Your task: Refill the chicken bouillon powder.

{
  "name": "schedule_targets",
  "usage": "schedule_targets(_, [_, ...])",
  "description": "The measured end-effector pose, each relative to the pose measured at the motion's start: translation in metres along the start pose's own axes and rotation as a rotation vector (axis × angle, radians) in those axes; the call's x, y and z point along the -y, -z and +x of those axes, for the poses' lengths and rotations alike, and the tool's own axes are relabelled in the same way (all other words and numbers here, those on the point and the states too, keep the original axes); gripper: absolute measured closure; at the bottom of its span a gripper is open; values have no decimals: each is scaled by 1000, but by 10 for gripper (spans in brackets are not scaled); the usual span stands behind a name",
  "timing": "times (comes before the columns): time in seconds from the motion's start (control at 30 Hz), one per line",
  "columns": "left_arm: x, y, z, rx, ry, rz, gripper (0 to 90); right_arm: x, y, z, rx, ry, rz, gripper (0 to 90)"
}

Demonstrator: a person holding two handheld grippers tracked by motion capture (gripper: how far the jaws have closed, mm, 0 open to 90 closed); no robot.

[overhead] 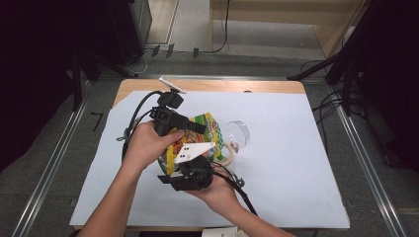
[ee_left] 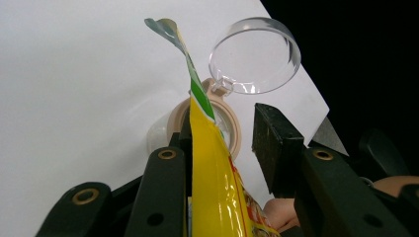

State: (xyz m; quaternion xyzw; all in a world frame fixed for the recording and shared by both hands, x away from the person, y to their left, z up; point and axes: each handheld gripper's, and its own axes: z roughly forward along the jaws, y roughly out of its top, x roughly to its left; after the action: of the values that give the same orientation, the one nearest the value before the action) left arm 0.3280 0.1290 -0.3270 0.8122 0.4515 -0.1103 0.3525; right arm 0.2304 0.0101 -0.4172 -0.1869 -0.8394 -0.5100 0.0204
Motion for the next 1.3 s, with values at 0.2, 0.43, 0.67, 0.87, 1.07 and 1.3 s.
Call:
schedule_targets(0.2, [0,-1,-2,-1,-4,5,679,1,1,1,1,-4,-1,643])
schedule_targets(0.43, [0,1,-3,6,-5,-1,676,1,2,3,1,-1,-19,644])
schedule_targets(0.67, [0,3,-7,10,-12,-2,670,0,3,4,4,14,-28,645])
schedule_targets(0.87, [0,0,-8,-6,-20,10,669,3,2,3,1,-3,-28,645])
schedule_targets(1.07, [0,-5,-4,2,-15,20,671,7,0,1,4,-8,-37,646])
schedule_targets(1.3, [0,-5,-6,-3,-22,16,675,7,0,2,19,7,-19,649])
